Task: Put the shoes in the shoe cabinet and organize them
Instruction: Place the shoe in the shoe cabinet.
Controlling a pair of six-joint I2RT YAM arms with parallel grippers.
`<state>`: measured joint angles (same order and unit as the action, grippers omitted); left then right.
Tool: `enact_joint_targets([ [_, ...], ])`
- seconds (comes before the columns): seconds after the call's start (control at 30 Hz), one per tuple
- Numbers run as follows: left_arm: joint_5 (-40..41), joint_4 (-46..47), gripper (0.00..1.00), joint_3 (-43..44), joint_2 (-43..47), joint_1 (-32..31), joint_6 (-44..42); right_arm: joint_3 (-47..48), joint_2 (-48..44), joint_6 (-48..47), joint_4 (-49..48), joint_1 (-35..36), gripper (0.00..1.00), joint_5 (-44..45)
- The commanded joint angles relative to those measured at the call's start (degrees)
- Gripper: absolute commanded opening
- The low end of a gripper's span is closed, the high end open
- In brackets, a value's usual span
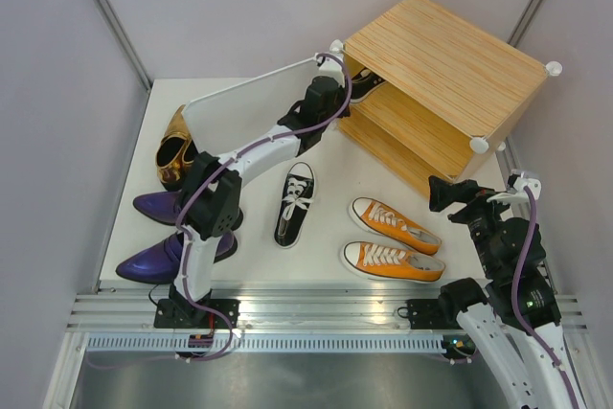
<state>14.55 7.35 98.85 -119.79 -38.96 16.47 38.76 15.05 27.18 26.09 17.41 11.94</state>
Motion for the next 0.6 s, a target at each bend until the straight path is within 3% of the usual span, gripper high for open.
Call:
enact_joint_targets([
  [0.0,-0.13,1.17,0.30,4.15,-2.64,0.11,-2.14,0.00,-0.37,-0.46,-1.74,0.17,0.98,0.89],
  [0.57,-2.15,0.99,0.30,13.30,-8.97,0.11,-2.85,0.00,0.07,-0.72,-2.00,0.34,0.98,1.15],
])
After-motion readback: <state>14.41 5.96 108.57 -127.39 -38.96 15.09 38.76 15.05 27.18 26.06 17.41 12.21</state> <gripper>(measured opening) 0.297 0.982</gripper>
